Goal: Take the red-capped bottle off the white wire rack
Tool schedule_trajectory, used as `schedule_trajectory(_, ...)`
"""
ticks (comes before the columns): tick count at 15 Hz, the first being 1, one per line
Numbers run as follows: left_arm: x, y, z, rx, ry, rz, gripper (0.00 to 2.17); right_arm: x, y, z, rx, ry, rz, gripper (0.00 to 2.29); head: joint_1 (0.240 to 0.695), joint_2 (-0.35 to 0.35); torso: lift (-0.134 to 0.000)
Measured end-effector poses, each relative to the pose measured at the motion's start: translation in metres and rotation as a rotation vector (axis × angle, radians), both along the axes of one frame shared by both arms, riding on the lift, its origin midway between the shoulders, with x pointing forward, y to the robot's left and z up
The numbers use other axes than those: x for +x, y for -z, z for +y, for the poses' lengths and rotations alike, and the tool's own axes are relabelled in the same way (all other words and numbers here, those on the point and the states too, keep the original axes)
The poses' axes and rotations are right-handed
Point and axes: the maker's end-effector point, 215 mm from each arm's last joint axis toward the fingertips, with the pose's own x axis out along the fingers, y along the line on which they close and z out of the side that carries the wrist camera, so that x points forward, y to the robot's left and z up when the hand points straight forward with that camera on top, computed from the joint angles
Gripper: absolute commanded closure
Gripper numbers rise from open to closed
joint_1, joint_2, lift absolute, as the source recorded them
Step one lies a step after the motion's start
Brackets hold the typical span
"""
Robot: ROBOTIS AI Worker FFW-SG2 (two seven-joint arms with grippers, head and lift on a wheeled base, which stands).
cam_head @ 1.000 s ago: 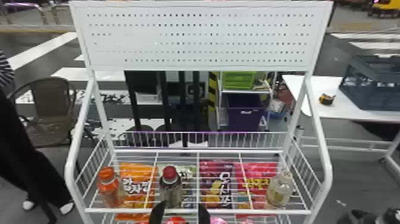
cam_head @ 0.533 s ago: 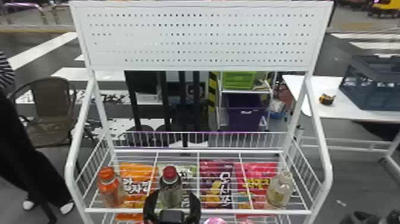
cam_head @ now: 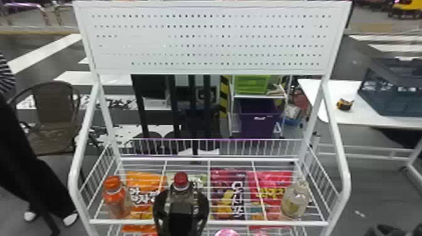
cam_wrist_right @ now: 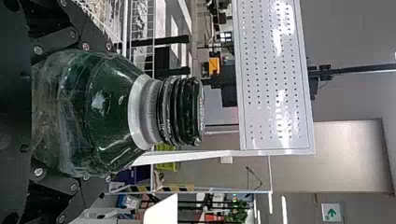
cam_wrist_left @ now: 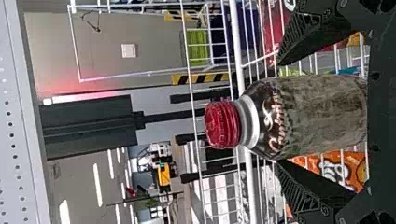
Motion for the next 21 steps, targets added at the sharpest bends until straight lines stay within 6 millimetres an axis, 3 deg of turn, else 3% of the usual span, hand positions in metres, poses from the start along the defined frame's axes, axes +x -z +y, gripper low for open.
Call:
schedule_trajectory(2,0.006,-0.001,0.007,-0.001,-0.009,-0.001,1.35,-0.001,-0.001,-0.002,-0.005,0.002,0.0,1.0,0.499,0.0,0.0)
schedule_trajectory(3,0.007,-0.003,0.01,-0.002,-0.016,-0.004,1.63,-0.001,-0.002,-0.002,-0.006,0.003,-0.001,1.0,0.499,0.0,0.0)
schedule_trajectory(4,0.008,-0.006,0.012,-0.004,-0.023,-0.01,1.71,-0.001,-0.002,-0.003,-0.007,0.003,-0.001,1.0,0.499,0.0,0.0)
schedule_trajectory(8,-0.007,-0.036,0.012,-0.074,-0.023,-0.043,1.71,0.003,-0.004,-0.003,-0.009,0.003,-0.005,1.0,0.499,0.0,0.0)
schedule_trajectory(12,-0.05,-0.094,0.004,-0.137,0.012,-0.085,1.7,0.007,-0.003,0.003,-0.003,-0.003,-0.002,1.0,0.499,0.0,0.0)
schedule_trajectory(15,-0.082,-0.126,0.006,-0.132,0.045,-0.079,1.7,0.01,-0.002,0.005,-0.001,-0.007,0.003,1.0,0.499,0.0,0.0)
schedule_trajectory(18,-0.106,-0.137,0.02,-0.063,0.049,-0.064,1.7,0.01,-0.002,0.005,0.0,-0.008,0.006,1.0,0.499,0.0,0.0)
schedule_trajectory(21,-0.116,-0.139,0.048,0.001,0.005,-0.067,1.7,0.01,-0.003,0.005,0.0,-0.009,0.007,1.0,0.499,0.0,0.0)
